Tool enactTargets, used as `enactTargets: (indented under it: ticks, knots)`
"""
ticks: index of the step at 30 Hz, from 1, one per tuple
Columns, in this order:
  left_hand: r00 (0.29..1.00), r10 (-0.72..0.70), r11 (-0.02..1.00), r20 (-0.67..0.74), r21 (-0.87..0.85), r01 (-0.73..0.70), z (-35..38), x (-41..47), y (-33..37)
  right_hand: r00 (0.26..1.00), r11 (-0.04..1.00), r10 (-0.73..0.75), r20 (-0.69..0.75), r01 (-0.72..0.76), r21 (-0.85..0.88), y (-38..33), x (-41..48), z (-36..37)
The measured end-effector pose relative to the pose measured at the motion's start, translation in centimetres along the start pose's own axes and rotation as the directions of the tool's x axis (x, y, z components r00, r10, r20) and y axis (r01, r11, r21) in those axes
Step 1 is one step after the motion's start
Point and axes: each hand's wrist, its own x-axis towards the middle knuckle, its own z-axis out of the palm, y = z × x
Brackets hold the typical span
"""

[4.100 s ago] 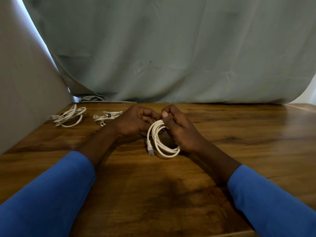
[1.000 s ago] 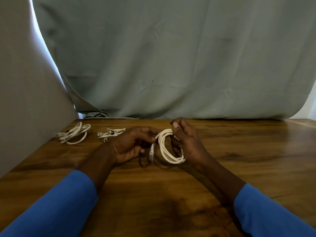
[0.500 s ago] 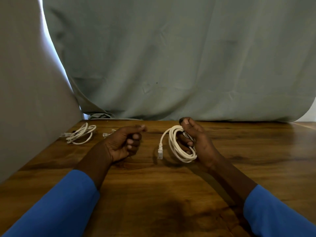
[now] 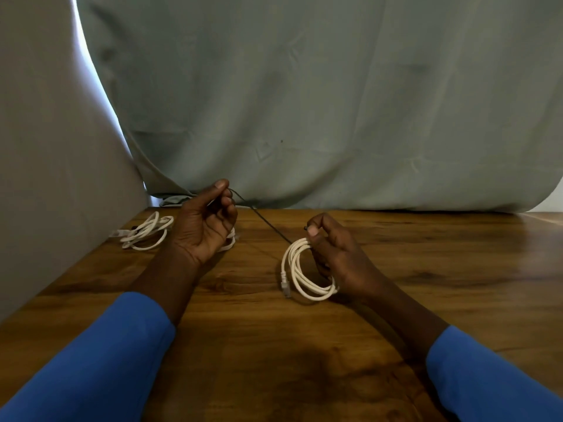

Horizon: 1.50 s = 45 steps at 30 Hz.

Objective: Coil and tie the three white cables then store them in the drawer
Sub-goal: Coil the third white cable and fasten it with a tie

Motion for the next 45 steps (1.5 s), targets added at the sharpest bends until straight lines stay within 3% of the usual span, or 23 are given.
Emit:
enactTargets:
  ticks: [9,13,17,20,23,30,36,45]
  knots:
    - [0.984,0.052,0.998,0.168,-0.032,-0.047,1.9,-0.1,0.0,0.999,0.994,-0.015,0.033,0.018,-0.110,0.4,0.0,0.0]
    - [0.976,0.009,0.999,0.216,0.048,-0.019,3.2,-0.4,-0.1,0.998,0.987,-0.044,0.033,0.048,-0.153,0.5,0.0,0.0]
    - [0.951,-0.153,0.962,0.270,0.260,0.081,3.3,-0.9,-0.1,0.992,0.966,-0.124,0.019,0.125,-0.227,0.3,-0.2,0.2]
    - [0.856,-0.364,0.880,0.368,0.438,0.186,2.8,-1.0,-0.3,0.970,0.925,-0.241,0.019,0.236,-0.299,0.0,-0.2,0.2]
    - [0.810,-0.441,0.806,0.387,0.567,0.169,2.5,-1.3,-0.7,0.938,0.865,-0.345,0.029,0.329,-0.379,-0.3,-0.3,0.2]
    - [0.812,-0.422,0.760,0.403,0.645,0.075,2.8,-1.7,-1.4,0.889,0.780,-0.455,0.052,0.426,-0.458,-0.4,-0.3,0.5]
    - [0.788,-0.452,0.787,0.418,0.603,0.131,3.0,-1.8,-1.8,0.883,0.778,-0.468,0.040,0.433,-0.455,-0.3,-0.3,0.6]
    - [0.845,-0.378,0.814,0.379,0.571,0.108,3.4,-2.2,-2.8,0.844,0.724,-0.535,0.038,0.481,-0.495,-0.5,-0.4,0.5]
